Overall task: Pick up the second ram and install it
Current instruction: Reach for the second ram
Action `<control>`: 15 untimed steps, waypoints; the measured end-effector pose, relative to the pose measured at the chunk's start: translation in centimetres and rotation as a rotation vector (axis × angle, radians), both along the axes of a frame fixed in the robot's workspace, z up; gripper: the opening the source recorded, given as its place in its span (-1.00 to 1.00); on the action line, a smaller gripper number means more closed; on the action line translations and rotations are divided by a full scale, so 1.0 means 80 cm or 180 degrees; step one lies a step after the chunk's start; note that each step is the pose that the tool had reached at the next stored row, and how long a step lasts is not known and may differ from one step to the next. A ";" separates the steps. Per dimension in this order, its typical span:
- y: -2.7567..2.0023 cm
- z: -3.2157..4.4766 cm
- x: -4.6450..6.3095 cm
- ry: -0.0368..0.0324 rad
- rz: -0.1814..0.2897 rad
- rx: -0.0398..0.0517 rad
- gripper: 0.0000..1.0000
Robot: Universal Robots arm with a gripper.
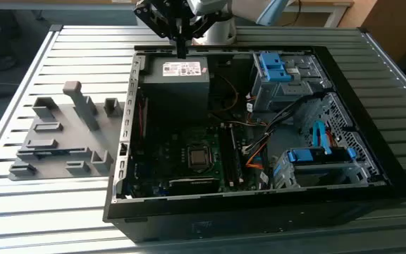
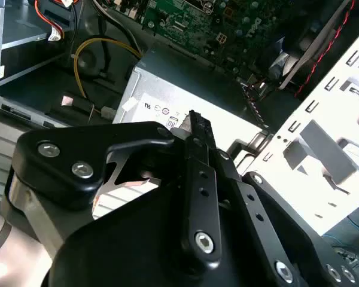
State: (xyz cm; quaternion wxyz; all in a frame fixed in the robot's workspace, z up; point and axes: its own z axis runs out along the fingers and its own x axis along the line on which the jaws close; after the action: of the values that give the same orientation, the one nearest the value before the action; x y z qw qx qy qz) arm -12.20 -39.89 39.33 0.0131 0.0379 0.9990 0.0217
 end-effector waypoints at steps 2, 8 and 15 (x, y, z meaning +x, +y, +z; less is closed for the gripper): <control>0.0000 0.0000 0.000 0.0000 0.0000 0.0000 -0.79; 0.0000 0.0001 -0.001 0.0000 0.0000 0.0000 -0.79; 0.0000 0.0000 -0.005 0.0000 0.0000 0.0000 -0.79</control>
State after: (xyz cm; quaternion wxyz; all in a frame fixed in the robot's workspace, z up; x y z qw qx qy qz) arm -12.60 -39.89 39.33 0.0131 0.0379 0.9990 0.0217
